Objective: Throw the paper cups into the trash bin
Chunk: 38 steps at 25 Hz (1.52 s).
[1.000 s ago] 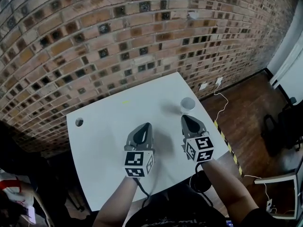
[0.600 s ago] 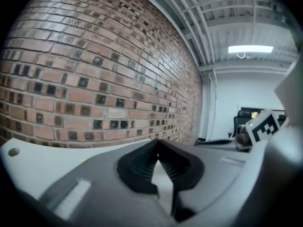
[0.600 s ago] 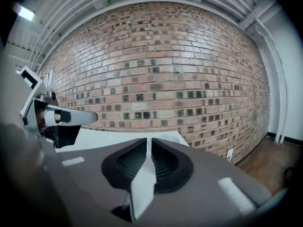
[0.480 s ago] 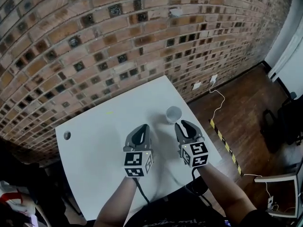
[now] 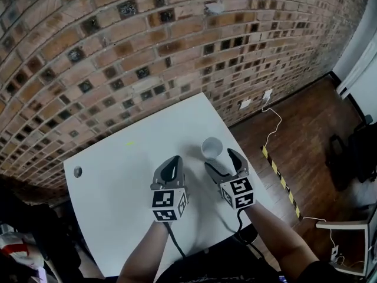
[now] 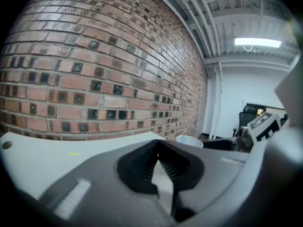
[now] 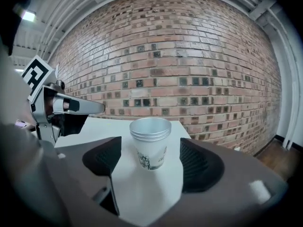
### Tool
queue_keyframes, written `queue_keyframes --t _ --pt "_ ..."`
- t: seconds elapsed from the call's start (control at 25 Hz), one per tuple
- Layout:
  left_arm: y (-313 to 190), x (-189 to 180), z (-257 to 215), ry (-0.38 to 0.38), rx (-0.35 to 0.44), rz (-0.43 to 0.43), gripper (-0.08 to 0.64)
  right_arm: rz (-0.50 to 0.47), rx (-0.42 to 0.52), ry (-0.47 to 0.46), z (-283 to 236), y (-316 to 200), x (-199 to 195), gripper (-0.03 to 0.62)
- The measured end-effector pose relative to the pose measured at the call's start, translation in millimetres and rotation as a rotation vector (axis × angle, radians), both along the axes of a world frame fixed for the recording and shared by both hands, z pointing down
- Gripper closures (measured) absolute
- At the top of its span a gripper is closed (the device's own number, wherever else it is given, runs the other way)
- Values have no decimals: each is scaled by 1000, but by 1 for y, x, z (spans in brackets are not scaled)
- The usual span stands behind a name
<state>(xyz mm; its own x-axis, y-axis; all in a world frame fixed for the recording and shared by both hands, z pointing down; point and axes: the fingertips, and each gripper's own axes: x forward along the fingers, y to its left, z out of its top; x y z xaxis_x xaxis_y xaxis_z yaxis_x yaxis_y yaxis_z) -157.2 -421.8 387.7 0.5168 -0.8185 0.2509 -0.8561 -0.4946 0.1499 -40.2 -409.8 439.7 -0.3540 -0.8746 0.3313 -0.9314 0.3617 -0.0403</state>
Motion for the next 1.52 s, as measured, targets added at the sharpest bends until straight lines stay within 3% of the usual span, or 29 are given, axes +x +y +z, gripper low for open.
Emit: queue_keyframes --t 0.28,0.92,1.0,1.08,1.52 --pt "-12 4 15 -9 -23 -15 555 -61 -22 25 21 -22 -10 174" --pt "-28 8 42 -26 -57 -33 555 -173 16 -4 23 -59 -29 160" --pt "-28 9 43 -27 -58 -30 555 -171 15 -2 21 -61 -30 167" --pt "-28 11 43 -27 -59 -25 555 -167 17 0 19 -61 -30 232" --pt "-26 7 37 -21 -51 -22 555 -195 26 28 12 -57 -35 238"
